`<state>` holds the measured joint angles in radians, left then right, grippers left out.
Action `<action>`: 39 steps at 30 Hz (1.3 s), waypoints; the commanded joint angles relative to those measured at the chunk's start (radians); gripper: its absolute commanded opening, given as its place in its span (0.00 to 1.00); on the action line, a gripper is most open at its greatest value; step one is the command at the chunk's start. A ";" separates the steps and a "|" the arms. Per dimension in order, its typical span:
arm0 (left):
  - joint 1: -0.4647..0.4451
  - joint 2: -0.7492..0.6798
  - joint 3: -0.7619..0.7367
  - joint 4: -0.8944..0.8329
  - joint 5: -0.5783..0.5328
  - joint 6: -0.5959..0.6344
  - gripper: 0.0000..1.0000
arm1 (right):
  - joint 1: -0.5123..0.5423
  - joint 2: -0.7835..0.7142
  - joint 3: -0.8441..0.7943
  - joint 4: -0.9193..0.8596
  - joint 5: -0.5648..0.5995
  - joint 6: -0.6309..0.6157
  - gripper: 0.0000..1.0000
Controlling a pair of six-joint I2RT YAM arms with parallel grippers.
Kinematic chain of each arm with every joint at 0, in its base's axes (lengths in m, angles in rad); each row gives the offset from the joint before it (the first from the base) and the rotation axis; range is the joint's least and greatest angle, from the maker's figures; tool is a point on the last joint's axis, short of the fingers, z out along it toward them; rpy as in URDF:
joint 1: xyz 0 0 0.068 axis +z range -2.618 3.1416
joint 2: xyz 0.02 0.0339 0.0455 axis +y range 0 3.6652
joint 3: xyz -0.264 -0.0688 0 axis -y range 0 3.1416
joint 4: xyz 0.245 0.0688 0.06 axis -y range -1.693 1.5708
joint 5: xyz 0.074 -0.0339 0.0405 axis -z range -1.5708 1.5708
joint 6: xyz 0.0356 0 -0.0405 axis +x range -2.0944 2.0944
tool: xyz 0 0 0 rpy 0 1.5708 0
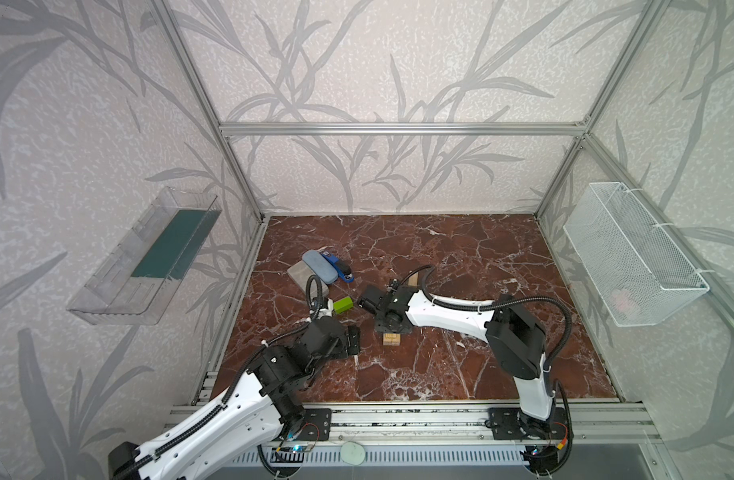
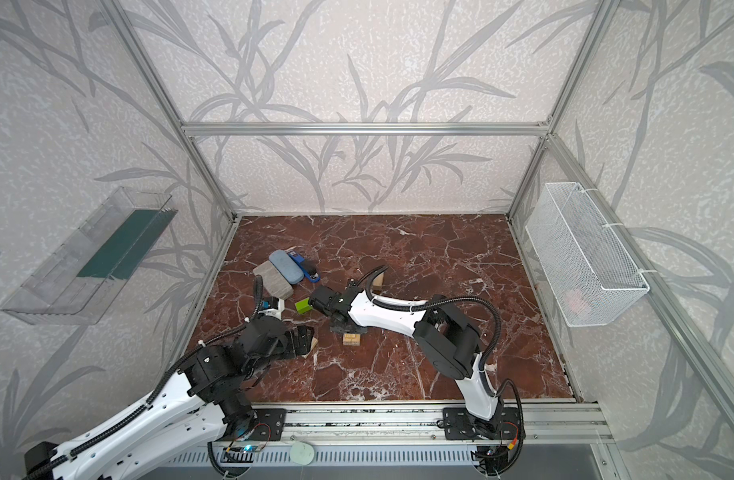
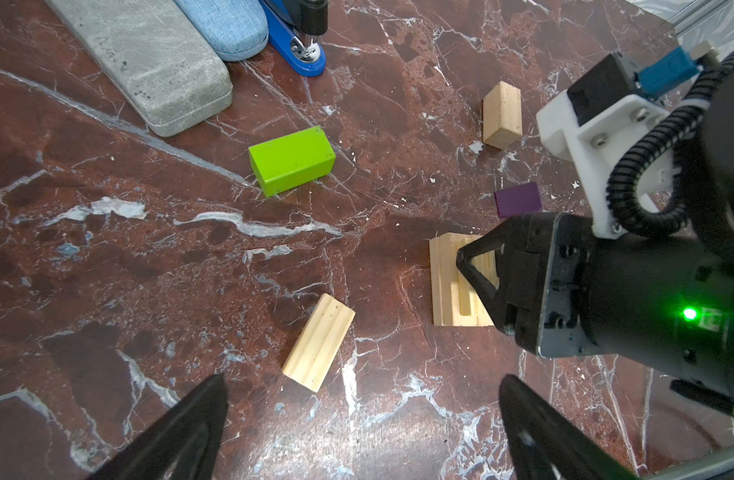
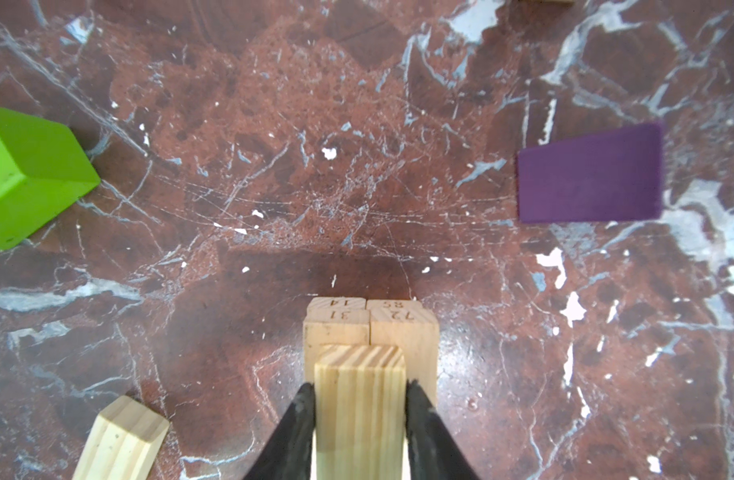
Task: Build the wood block tower
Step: 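Lower the held block upright against the block pair with the right gripper, then open the right gripper and withdraw it away from the blocks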
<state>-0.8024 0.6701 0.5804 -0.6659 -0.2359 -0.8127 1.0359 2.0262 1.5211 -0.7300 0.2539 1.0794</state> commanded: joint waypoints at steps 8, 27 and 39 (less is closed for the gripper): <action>0.005 0.014 0.013 -0.008 -0.008 -0.009 0.99 | -0.005 -0.061 0.002 -0.003 0.013 -0.019 0.39; 0.006 -0.012 0.052 -0.069 -0.031 0.009 0.99 | -0.005 -0.328 -0.143 0.068 0.036 -0.150 0.61; 0.040 0.083 0.014 0.034 0.080 0.082 0.99 | -0.174 -0.772 -0.570 0.297 -0.113 -0.562 0.86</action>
<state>-0.7780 0.7273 0.6033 -0.6727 -0.1970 -0.7742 0.8837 1.3079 1.0149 -0.5041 0.2024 0.6567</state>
